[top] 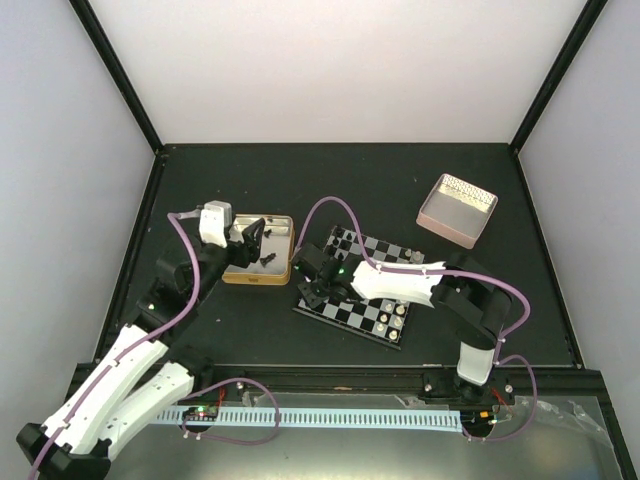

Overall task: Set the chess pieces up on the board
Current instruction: Place the chess piece on the chessboard.

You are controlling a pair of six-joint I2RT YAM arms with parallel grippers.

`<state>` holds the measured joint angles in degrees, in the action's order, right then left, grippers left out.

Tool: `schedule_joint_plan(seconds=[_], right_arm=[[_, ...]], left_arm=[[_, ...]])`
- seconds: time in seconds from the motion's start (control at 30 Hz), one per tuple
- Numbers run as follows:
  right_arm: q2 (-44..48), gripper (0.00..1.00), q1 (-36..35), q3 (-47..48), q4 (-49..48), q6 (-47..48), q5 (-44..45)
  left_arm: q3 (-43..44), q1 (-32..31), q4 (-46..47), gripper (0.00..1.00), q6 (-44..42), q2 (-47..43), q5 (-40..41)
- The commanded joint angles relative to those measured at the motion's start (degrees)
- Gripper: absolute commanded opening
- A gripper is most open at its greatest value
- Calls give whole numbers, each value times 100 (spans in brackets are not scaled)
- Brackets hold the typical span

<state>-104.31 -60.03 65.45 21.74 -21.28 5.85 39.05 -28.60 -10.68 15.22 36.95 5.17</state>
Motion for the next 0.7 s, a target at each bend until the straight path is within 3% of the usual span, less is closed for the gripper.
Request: schedule_joint_plan(seconds=[0.0,0.4,0.67], right_arm=[[121,20,-24,210,148,-51,222],[699,24,-22,269,258,-356,255],[1440,26,13,44,180,-1047,753]], left_arm=[[23,13,42,76,40,47,74],[109,12,-165,76,166,83,136],[168,122,-925,76,1090,679,479]])
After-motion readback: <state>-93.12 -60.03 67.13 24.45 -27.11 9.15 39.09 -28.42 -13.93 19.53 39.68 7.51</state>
